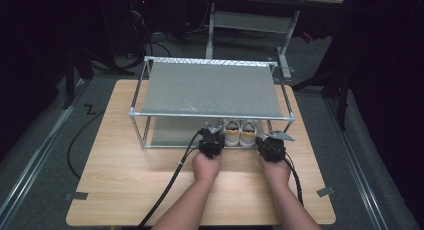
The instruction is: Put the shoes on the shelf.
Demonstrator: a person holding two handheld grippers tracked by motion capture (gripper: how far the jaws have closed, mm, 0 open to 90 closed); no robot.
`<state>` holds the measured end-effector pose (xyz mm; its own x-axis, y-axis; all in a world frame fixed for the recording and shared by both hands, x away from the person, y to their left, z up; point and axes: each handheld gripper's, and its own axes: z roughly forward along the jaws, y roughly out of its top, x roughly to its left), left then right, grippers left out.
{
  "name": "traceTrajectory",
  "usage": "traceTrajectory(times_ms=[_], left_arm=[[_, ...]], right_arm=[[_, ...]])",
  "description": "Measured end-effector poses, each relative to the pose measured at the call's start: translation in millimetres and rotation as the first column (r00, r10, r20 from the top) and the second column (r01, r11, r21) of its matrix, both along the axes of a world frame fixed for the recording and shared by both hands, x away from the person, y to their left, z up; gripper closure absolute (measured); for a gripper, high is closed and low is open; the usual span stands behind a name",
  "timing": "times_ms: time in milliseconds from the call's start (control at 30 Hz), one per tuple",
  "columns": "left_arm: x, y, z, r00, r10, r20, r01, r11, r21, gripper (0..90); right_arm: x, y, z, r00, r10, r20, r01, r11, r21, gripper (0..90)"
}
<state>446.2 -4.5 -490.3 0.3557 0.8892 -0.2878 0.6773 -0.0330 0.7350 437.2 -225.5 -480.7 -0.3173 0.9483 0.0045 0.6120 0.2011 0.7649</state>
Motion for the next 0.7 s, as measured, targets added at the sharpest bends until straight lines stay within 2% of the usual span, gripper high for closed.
traceTrajectory(times_ms=[200,233,267,367,400,467,567,633,667,700], left_arm=[[12.4,-5.1,-1.3,0.9997,0.020,-0.015,-0.020,0.9998,0.004,90.0],[14.8,-4.2,-2.3,0.9999,0.010,-0.010,-0.010,0.9999,0.005,90.0],[16.0,-4.2,-2.7,0.9998,0.018,-0.013,-0.018,0.9998,0.000,90.0],[17.8,-2.6,-2.0,0.9998,0.008,-0.015,-0.008,1.0000,0.002,90.0],[15.4,0.7,-3.1,0.9999,0.000,-0.017,0.000,0.9999,-0.016,90.0],[11.9,1.9,-2.7,0.9998,0.017,-0.014,-0.017,0.9996,-0.022,89.9],[2.3,12.5,0.8,0.9996,0.003,0.026,-0.003,1.0000,0.007,85.8],[-5.2,22.9,5.1,0.9988,0.007,0.049,-0.007,0.9999,0.014,84.3],[-14.2,35.2,9.2,0.9980,0.009,0.062,-0.010,0.9998,0.015,81.5],[-14.2,35.2,9.2,0.9980,0.009,0.062,-0.010,0.9998,0.015,80.1]], right_arm=[[13.4,-0.5,-3.9,0.9992,-0.033,-0.020,0.033,0.999,0.011,90.0],[15.4,-0.2,-4.2,0.9994,-0.031,-0.014,0.031,1.000,-0.001,90.0],[17.0,1.3,-4.1,0.9988,-0.042,-0.025,0.042,0.999,0.011,90.0],[17.9,0.9,-4.3,0.9991,-0.037,-0.021,0.037,0.999,0.007,90.0],[16.3,0.2,-3.8,0.9995,-0.027,-0.015,0.027,1.000,-0.011,90.0],[14.5,0.1,-2.9,0.9996,-0.025,-0.013,0.025,1.000,-0.005,90.0],[7.1,-0.7,1.3,0.9998,-0.017,0.004,0.017,1.000,0.003,90.0],[0.9,-2.7,5.2,0.9999,-0.009,0.013,0.009,1.000,0.004,89.9],[-6.6,-4.7,9.2,0.9998,-0.002,0.019,0.002,1.000,0.012,89.5],[-6.6,-4.7,9.2,0.9998,-0.002,0.019,0.002,1.000,0.012,89.5]])
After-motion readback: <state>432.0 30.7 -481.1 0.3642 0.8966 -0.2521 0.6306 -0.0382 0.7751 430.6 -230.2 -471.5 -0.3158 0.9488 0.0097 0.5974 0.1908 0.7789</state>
